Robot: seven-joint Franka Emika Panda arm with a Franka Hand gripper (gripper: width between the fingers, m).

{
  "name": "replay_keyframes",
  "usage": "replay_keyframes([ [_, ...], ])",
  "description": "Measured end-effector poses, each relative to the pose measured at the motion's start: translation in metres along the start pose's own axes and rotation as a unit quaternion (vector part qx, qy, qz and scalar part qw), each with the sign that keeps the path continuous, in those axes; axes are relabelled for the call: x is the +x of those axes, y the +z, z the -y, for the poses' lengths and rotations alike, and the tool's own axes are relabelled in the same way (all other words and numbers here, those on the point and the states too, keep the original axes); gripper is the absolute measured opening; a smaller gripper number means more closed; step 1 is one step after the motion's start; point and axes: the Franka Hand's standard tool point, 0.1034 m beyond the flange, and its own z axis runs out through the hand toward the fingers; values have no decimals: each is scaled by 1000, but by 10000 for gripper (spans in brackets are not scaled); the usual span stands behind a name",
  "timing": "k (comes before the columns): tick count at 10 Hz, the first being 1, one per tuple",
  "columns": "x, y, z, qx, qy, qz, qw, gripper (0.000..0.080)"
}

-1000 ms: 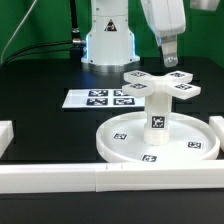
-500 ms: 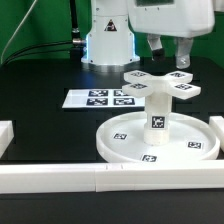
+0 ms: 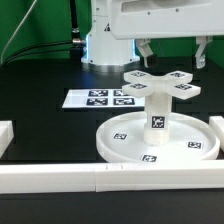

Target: Assemble round table

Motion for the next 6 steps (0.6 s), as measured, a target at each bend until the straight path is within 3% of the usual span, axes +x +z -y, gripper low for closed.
replay_keyframes([
  [2, 0, 0, 0, 0, -63, 0, 998, 649],
  [4, 3, -3, 2, -21, -199, -9, 980, 649],
  [6, 4, -4, 5, -29, -297, -7, 954, 649],
])
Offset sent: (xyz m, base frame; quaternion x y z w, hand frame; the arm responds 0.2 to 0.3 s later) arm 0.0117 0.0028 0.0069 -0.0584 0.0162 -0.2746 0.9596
